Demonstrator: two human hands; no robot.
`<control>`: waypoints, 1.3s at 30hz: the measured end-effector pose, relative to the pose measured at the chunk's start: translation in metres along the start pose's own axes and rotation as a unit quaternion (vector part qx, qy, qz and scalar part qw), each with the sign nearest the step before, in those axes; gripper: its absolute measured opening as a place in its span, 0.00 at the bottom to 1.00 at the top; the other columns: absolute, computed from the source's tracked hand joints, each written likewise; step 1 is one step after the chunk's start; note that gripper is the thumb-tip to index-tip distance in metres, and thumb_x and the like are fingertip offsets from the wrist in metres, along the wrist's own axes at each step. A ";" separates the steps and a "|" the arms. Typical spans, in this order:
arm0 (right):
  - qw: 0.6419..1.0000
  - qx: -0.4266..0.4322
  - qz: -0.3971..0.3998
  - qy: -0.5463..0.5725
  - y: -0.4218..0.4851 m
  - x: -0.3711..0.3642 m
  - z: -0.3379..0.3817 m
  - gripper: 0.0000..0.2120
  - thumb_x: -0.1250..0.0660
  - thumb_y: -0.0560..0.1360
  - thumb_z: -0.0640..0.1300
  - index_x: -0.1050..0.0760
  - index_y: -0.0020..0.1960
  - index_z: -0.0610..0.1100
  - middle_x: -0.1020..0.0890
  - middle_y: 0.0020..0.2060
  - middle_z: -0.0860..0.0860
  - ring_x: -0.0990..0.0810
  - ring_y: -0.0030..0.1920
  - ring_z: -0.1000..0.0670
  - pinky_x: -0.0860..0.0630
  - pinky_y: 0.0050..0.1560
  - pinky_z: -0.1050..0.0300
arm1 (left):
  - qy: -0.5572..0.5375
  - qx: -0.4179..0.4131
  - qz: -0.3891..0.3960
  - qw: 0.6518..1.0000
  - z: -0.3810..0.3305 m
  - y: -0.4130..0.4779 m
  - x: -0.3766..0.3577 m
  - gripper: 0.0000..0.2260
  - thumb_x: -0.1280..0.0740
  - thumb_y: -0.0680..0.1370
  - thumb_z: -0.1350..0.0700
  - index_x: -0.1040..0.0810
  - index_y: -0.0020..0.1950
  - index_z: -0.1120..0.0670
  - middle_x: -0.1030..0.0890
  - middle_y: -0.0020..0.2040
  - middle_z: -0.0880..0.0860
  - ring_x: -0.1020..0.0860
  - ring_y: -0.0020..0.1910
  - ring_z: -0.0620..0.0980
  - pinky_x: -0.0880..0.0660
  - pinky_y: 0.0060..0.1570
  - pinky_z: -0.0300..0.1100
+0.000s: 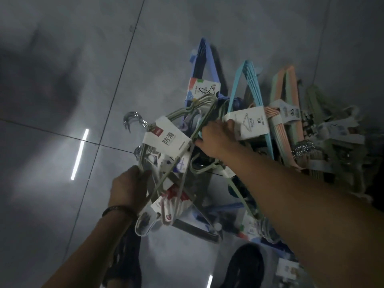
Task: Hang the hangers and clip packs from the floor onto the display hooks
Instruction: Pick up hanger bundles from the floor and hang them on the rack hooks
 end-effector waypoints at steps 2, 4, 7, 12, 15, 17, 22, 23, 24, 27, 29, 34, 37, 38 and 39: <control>0.999 0.010 -0.030 0.010 0.000 -0.009 0.003 0.28 0.36 0.79 0.62 0.28 0.72 0.46 0.26 0.70 0.46 0.33 0.74 0.42 0.44 0.76 0.33 | -0.014 -0.009 -0.008 1.000 -0.002 0.000 0.003 0.17 0.35 0.83 0.47 0.28 0.35 0.50 0.23 0.33 0.49 0.22 0.35 0.54 0.24 0.38 0.46; 0.999 0.008 -0.047 -0.007 -0.003 -0.015 -0.001 0.32 0.38 0.80 0.58 0.36 0.79 0.43 0.33 0.77 0.43 0.41 0.79 0.42 0.48 0.79 0.33 | -0.024 -0.017 -0.012 1.000 -0.016 -0.008 0.011 0.18 0.34 0.83 0.49 0.28 0.34 0.51 0.24 0.32 0.48 0.23 0.33 0.50 0.29 0.33 0.41; 0.998 0.004 -0.026 -0.061 -0.008 -0.015 -0.004 0.32 0.41 0.82 0.57 0.39 0.81 0.42 0.36 0.79 0.40 0.46 0.81 0.40 0.52 0.80 0.33 | -0.043 -0.040 -0.052 0.997 -0.046 -0.021 0.022 0.14 0.33 0.83 0.49 0.24 0.38 0.52 0.22 0.34 0.48 0.23 0.34 0.47 0.32 0.33 0.40; 0.994 0.027 -0.058 0.085 -0.003 0.007 -0.013 0.20 0.39 0.84 0.51 0.26 0.71 0.41 0.20 0.66 0.40 0.25 0.68 0.39 0.30 0.70 0.47 | -0.451 0.124 0.230 0.854 -0.082 -0.043 0.003 0.14 0.37 0.85 0.55 0.17 0.46 0.61 0.21 0.35 0.58 0.23 0.26 0.52 0.25 0.28 0.40; 0.998 0.013 -0.025 -0.061 -0.001 -0.002 -0.026 0.24 0.36 0.81 0.54 0.29 0.73 0.43 0.23 0.68 0.40 0.28 0.69 0.38 0.39 0.73 0.38 | -0.460 0.111 0.153 0.867 -0.095 -0.042 -0.015 0.15 0.34 0.84 0.51 0.16 0.43 0.57 0.21 0.36 0.60 0.22 0.31 0.56 0.23 0.35 0.46; 1.000 0.019 0.009 -0.017 -0.005 -0.004 -0.032 0.25 0.36 0.80 0.55 0.31 0.74 0.45 0.26 0.69 0.41 0.30 0.70 0.39 0.39 0.72 0.36 | -0.299 0.052 -0.003 0.953 -0.085 -0.026 -0.020 0.17 0.33 0.83 0.45 0.17 0.43 0.55 0.17 0.38 0.55 0.19 0.37 0.55 0.24 0.40 0.45; 0.957 -0.030 -0.201 0.208 -0.033 -0.013 -0.007 0.14 0.38 0.81 0.54 0.26 0.60 0.45 0.21 0.56 0.43 0.24 0.58 0.40 0.26 0.58 0.41 | -0.138 0.060 -0.117 0.982 -0.018 -0.010 -0.032 0.16 0.36 0.85 0.47 0.18 0.50 0.58 0.18 0.41 0.56 0.21 0.43 0.58 0.30 0.44 0.46; 0.957 -0.023 -0.167 0.234 -0.040 -0.019 0.003 0.14 0.37 0.82 0.53 0.27 0.61 0.45 0.21 0.56 0.43 0.23 0.56 0.41 0.24 0.55 0.42 | -0.130 0.076 -0.110 0.982 -0.003 -0.013 -0.038 0.15 0.36 0.84 0.48 0.18 0.49 0.59 0.19 0.41 0.56 0.22 0.43 0.58 0.32 0.44 0.44; 0.968 -0.005 -0.110 0.225 -0.044 -0.027 0.013 0.15 0.37 0.82 0.53 0.28 0.63 0.45 0.22 0.57 0.43 0.22 0.56 0.41 0.22 0.54 0.43 | -0.126 0.085 -0.103 0.983 0.013 -0.016 -0.046 0.15 0.35 0.84 0.48 0.19 0.48 0.59 0.19 0.40 0.57 0.21 0.43 0.59 0.33 0.44 0.45; 0.973 -0.042 0.026 0.223 -0.046 -0.044 0.027 0.14 0.37 0.83 0.54 0.24 0.58 0.45 0.19 0.56 0.42 0.19 0.57 0.38 0.23 0.49 0.47 | -0.136 0.092 -0.068 0.984 0.048 -0.022 -0.072 0.15 0.34 0.83 0.47 0.20 0.46 0.58 0.16 0.41 0.58 0.18 0.45 0.63 0.27 0.43 0.48; 0.940 -0.104 0.058 0.320 -0.044 -0.047 0.034 0.18 0.40 0.85 0.57 0.23 0.55 0.42 0.17 0.55 0.40 0.18 0.57 0.37 0.29 0.48 0.52 | -0.147 0.089 -0.054 0.984 0.058 -0.022 -0.085 0.14 0.34 0.83 0.47 0.20 0.47 0.58 0.16 0.43 0.58 0.18 0.45 0.63 0.23 0.44 0.51; 0.917 -0.139 -0.013 0.374 -0.052 -0.066 0.074 0.29 0.39 0.82 0.63 0.29 0.69 0.39 0.21 0.63 0.38 0.22 0.61 0.38 0.29 0.50 0.52 | -0.172 0.017 -0.078 0.982 0.067 -0.018 -0.101 0.17 0.39 0.82 0.42 0.20 0.53 0.54 0.17 0.47 0.55 0.21 0.46 0.57 0.23 0.45 0.51; 0.933 -0.160 -0.054 0.318 -0.059 -0.077 0.086 0.31 0.41 0.81 0.66 0.28 0.68 0.40 0.25 0.64 0.38 0.26 0.63 0.39 0.28 0.59 0.47 | -0.151 -0.006 -0.054 0.987 0.069 -0.009 -0.106 0.15 0.39 0.81 0.45 0.23 0.55 0.54 0.21 0.50 0.55 0.25 0.48 0.55 0.30 0.45 0.47; 0.931 -0.171 -0.059 0.318 -0.057 -0.079 0.087 0.31 0.40 0.81 0.66 0.28 0.68 0.40 0.26 0.65 0.38 0.26 0.63 0.39 0.28 0.58 0.48 | -0.143 -0.002 -0.034 0.989 0.068 -0.005 -0.108 0.12 0.38 0.81 0.48 0.24 0.56 0.55 0.23 0.52 0.55 0.26 0.48 0.54 0.31 0.46 0.46; 0.923 -0.181 -0.050 0.337 -0.055 -0.080 0.088 0.31 0.39 0.81 0.65 0.29 0.69 0.40 0.26 0.65 0.38 0.25 0.63 0.39 0.28 0.54 0.49 | -0.140 0.009 -0.014 0.990 0.066 -0.004 -0.107 0.10 0.37 0.82 0.50 0.25 0.57 0.55 0.24 0.54 0.56 0.27 0.49 0.53 0.30 0.47 0.46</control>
Point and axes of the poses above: each hand's wrist, its own y-axis towards the middle knuckle, its own x-axis out of the back of the hand, z = x × y, the point moved 1 cm from there along y, towards the middle knuckle
